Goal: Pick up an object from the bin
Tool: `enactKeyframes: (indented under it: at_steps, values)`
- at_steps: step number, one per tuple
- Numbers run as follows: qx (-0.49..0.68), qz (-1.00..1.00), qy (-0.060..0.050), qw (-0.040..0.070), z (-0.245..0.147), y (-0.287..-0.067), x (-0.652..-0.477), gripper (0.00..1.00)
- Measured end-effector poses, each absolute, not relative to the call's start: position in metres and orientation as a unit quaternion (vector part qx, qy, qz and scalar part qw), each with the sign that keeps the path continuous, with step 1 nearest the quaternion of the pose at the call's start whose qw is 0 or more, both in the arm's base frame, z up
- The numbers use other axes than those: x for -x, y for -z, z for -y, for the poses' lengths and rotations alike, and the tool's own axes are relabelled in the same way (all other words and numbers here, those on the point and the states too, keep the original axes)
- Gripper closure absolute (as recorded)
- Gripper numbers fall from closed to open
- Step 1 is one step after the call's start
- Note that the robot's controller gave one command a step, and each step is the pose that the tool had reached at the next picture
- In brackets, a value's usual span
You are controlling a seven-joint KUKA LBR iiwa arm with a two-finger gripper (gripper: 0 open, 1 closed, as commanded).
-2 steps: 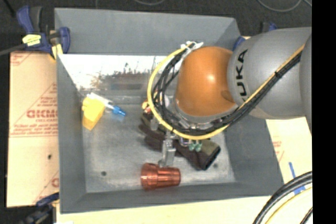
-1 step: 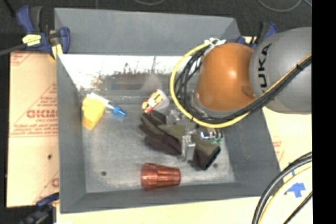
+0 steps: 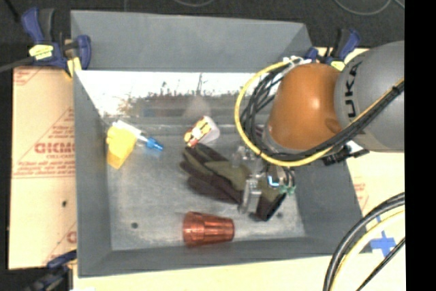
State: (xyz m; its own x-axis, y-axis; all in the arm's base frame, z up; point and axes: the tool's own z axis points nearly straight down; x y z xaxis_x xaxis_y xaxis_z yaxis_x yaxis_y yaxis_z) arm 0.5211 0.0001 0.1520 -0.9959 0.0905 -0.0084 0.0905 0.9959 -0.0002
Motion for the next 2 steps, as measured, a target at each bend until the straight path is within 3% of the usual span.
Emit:
enactKeyframes:
  at_steps: [1,2]
  values:
    - [-0.052,-0.999,-0.002,0.006,-0.0088,-0.0973,-0.5424,1.00]
    - [-0.053,-0.999,-0.002,0.006,-0.0088,-0.0973,-0.5424,1.00]
